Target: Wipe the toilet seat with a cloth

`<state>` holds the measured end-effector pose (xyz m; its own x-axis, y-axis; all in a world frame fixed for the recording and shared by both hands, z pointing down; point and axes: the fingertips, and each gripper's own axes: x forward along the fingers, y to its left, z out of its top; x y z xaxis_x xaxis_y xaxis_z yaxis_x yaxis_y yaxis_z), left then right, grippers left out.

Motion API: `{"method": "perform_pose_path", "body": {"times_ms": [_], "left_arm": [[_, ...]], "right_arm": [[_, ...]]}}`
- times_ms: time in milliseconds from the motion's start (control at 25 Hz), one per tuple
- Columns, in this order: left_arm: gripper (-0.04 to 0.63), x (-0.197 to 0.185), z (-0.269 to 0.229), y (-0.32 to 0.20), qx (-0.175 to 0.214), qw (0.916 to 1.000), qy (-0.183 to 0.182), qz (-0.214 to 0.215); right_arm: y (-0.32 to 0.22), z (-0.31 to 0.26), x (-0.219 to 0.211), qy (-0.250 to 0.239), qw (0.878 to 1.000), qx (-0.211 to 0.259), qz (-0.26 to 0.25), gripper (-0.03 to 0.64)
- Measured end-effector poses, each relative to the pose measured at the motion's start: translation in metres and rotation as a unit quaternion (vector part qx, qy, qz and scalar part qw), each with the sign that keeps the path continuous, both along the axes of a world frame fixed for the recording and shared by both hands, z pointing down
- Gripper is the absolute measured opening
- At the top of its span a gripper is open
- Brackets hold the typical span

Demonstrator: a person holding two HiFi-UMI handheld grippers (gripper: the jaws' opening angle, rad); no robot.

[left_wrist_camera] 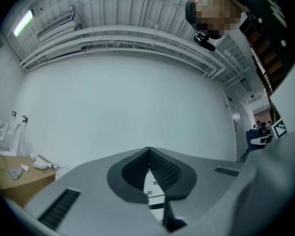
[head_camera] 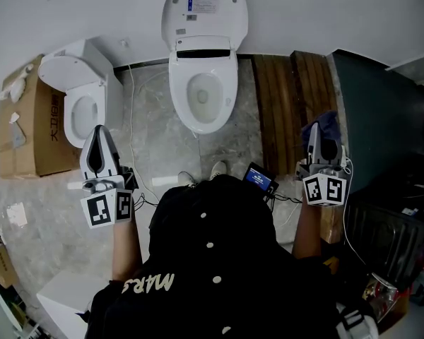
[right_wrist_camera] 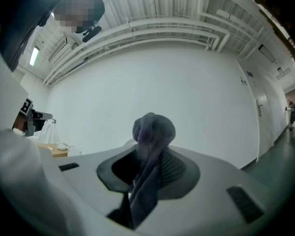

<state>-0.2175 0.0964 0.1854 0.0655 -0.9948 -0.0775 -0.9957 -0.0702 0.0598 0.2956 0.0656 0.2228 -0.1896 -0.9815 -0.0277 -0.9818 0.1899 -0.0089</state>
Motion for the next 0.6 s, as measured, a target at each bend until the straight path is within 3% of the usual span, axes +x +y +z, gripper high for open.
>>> {"method": "perform_pose_path", "body": {"times_ms": [600], "left_arm": [[0.008,0.001,-0.010,0.006,0.008,1.0000,0.000,0.002]], "right_arm": [[-0.006,-0.004,-0.016,0.005,1.000,0.001,-0.017,0.097]]}}
